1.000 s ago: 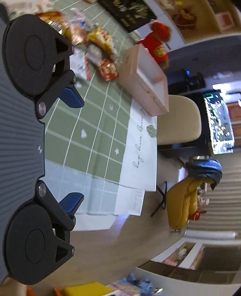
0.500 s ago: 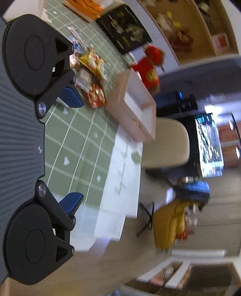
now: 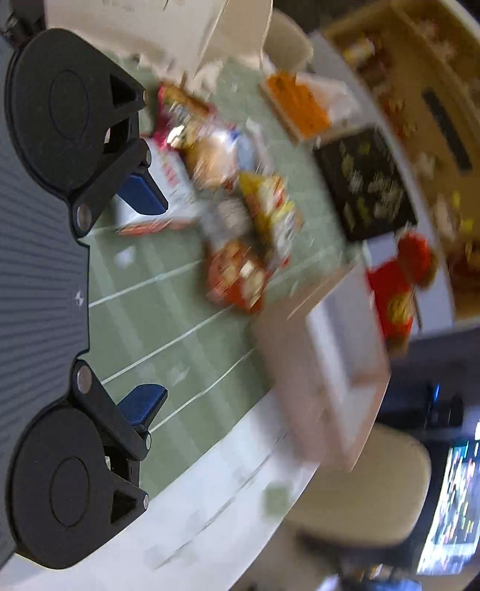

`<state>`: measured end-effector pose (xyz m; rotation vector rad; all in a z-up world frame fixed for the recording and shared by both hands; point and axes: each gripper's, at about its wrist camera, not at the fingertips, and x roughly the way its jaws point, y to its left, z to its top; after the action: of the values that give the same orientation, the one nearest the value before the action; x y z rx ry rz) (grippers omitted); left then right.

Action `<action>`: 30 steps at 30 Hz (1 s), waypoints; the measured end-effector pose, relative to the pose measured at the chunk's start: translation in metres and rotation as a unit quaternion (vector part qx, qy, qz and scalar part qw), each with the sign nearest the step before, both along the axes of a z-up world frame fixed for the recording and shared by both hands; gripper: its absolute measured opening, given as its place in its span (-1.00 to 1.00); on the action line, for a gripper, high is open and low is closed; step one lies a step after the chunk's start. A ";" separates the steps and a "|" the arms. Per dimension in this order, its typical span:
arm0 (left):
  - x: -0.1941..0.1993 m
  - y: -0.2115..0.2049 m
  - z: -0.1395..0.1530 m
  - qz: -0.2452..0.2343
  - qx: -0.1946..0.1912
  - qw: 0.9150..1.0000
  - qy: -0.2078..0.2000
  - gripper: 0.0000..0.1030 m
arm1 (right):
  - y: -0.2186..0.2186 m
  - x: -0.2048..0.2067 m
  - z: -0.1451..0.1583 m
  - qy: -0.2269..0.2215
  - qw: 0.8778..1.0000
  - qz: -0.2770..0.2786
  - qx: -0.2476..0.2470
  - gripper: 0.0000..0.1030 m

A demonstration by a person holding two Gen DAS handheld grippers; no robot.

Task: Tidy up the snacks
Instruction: 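Grasp the white snack packet with the right tool while left holds the bar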

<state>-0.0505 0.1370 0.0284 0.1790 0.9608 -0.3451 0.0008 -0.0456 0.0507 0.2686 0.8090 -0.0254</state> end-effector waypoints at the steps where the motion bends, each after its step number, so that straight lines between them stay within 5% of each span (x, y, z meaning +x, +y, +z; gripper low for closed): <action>1: 0.001 0.001 0.001 0.009 -0.003 1.000 0.007 -0.29 | 0.006 0.017 -0.003 0.017 0.999 0.030 0.003 0.91; 6: 0.004 -0.002 0.004 0.031 0.000 0.999 0.022 -0.31 | 0.069 0.070 -0.021 0.078 0.975 0.206 -0.009 0.91; 10: 0.009 -0.007 0.004 0.046 0.005 0.999 0.025 -0.31 | 0.123 0.080 -0.034 0.083 0.950 0.266 -0.143 0.96; 15: 0.012 -0.007 0.006 0.056 -0.007 0.998 0.031 -0.28 | 0.100 0.075 -0.029 0.082 0.953 0.268 -0.115 0.80; 20: 0.012 -0.022 0.006 0.013 -0.008 0.999 0.030 -0.04 | 0.033 0.053 -0.022 0.090 0.964 0.229 -0.100 0.69; 25: 0.013 -0.034 0.007 -0.011 -0.014 0.999 0.030 -0.26 | -0.019 0.035 -0.021 0.089 0.976 0.156 -0.126 0.66; 30: 0.022 -0.021 0.008 -0.010 -0.051 0.997 0.051 -0.34 | -0.047 0.010 -0.017 0.112 0.980 0.127 -0.101 0.67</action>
<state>-0.0284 0.1164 0.0364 0.0779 1.0409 -0.4236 0.0104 -0.0931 0.0338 -0.0329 1.0529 0.1043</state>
